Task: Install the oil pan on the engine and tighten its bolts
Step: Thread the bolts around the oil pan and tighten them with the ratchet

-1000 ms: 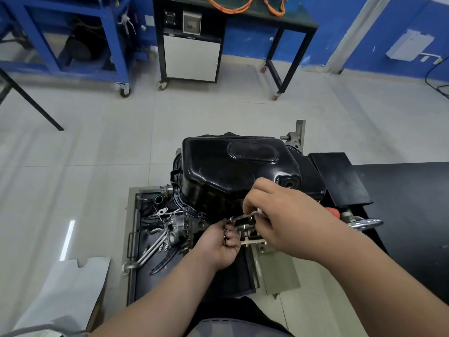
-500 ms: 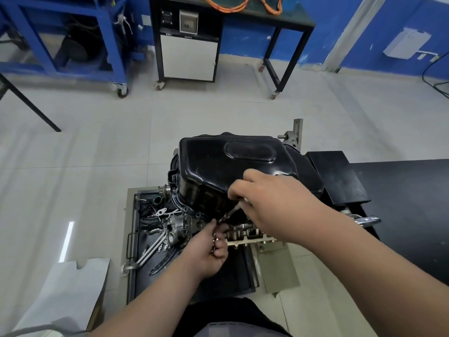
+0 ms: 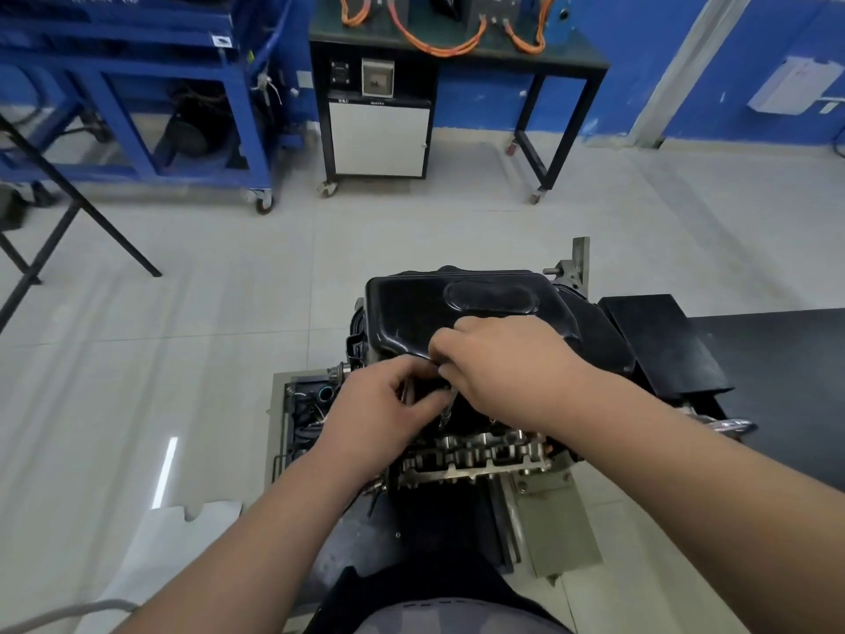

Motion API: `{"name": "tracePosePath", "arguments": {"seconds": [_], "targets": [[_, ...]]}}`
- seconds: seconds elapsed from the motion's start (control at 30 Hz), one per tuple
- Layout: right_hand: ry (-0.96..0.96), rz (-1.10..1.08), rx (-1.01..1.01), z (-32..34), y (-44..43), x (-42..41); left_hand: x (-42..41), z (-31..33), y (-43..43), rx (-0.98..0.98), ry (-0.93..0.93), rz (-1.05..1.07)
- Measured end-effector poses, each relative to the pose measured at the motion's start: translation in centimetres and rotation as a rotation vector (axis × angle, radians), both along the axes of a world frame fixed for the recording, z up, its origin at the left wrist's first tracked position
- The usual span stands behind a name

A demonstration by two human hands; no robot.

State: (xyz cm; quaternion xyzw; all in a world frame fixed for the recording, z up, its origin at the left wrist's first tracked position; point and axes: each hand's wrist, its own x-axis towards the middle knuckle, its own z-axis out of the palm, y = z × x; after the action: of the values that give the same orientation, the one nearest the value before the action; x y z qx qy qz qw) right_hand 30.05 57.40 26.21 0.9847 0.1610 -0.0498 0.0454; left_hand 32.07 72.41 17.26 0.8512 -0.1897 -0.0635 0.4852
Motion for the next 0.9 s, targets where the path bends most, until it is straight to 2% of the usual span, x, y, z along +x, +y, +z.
{"name": "tracePosePath", "arguments": {"seconds": [0.1,0.2,0.33,0.43,0.6,0.8,0.9], "targets": [[-0.046,-0.053,-0.040,-0.4,0.3,0.1,0.0,0.4,-1.4,0.052,-0.075,-0.023],[-0.023,-0.070,0.030,-0.4,0.1,-0.1,-0.1,0.6,-2.4,0.026,-0.094,-0.006],[0.151,-0.106,0.179,1.6,-1.5,-0.3,0.4,0.9,-2.0,0.078,-0.158,-0.124],[0.111,-0.011,-0.001,2.9,-2.4,-0.2,1.0,1.2,-1.5,0.159,-0.246,-0.255],[0.016,0.226,-0.131,2.8,-2.6,-0.3,1.4,1.6,-2.0,0.250,-0.339,-0.325],[-0.046,-0.135,-0.059,2.1,-1.9,-1.4,0.9,1.7,-2.5,0.248,-0.246,-0.163],[-0.065,-0.015,-0.067,1.8,-2.1,-1.1,0.7,1.7,-2.6,0.275,-0.279,-0.190]]}}
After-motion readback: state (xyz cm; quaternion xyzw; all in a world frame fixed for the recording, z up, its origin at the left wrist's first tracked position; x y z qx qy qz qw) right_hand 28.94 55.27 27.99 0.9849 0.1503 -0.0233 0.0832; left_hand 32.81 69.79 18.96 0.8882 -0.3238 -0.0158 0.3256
